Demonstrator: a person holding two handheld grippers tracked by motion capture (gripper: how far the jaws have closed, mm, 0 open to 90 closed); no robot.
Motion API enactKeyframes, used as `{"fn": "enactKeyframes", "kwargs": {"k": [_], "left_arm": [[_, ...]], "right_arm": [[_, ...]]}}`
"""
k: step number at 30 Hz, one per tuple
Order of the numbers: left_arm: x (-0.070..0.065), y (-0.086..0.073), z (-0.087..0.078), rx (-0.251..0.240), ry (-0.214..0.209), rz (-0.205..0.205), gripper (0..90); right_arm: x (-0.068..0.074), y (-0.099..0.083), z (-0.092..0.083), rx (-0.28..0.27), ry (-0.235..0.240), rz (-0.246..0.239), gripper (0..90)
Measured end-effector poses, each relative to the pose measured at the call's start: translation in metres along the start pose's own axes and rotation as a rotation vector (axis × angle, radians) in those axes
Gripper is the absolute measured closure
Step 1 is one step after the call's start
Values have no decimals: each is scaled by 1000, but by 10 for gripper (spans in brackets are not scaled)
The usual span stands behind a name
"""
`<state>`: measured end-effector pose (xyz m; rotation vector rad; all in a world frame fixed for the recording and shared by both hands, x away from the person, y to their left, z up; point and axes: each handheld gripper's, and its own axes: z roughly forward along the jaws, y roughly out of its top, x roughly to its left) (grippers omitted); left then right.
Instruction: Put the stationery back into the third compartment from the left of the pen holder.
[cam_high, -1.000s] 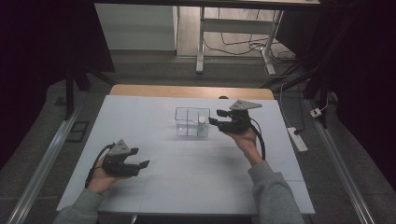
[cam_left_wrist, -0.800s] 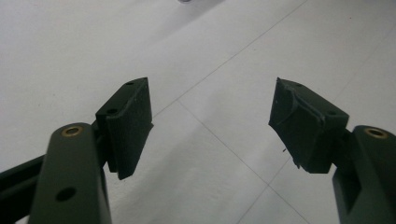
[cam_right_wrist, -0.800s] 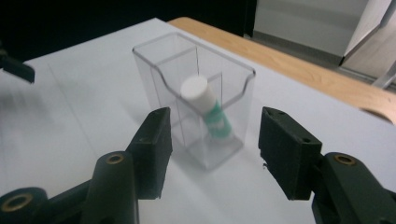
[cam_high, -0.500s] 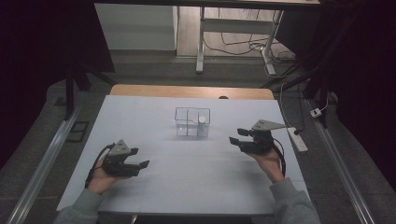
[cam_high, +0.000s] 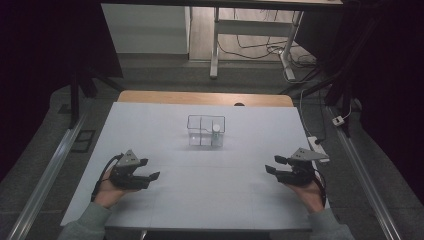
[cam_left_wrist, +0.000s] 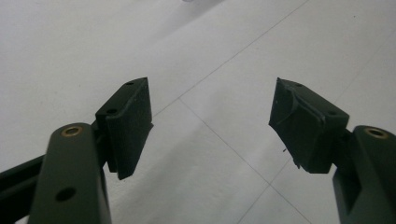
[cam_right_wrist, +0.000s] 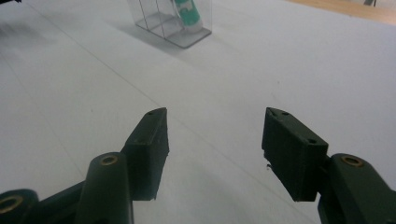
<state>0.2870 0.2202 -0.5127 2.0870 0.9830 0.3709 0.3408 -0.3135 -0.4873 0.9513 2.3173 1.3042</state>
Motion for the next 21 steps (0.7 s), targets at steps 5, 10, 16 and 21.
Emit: {"fn": "enactKeyframes", "kwargs": {"k": [5,10,16,21], "left_arm": [[0,0,0,-1,2,-1,294],[0,0,0,0,1,-1,295],[1,-1,0,-1,1,-1,295],[1,-1,0,-3,2,-2,295]], "right_arm": [[-1,-10,-4,17,-10,-2,398],[0,-12,-3,33,-12,-12,393],[2,-13,0,40,-13,-22,388],[1,-14,0,43,-15,-21,385]]}}
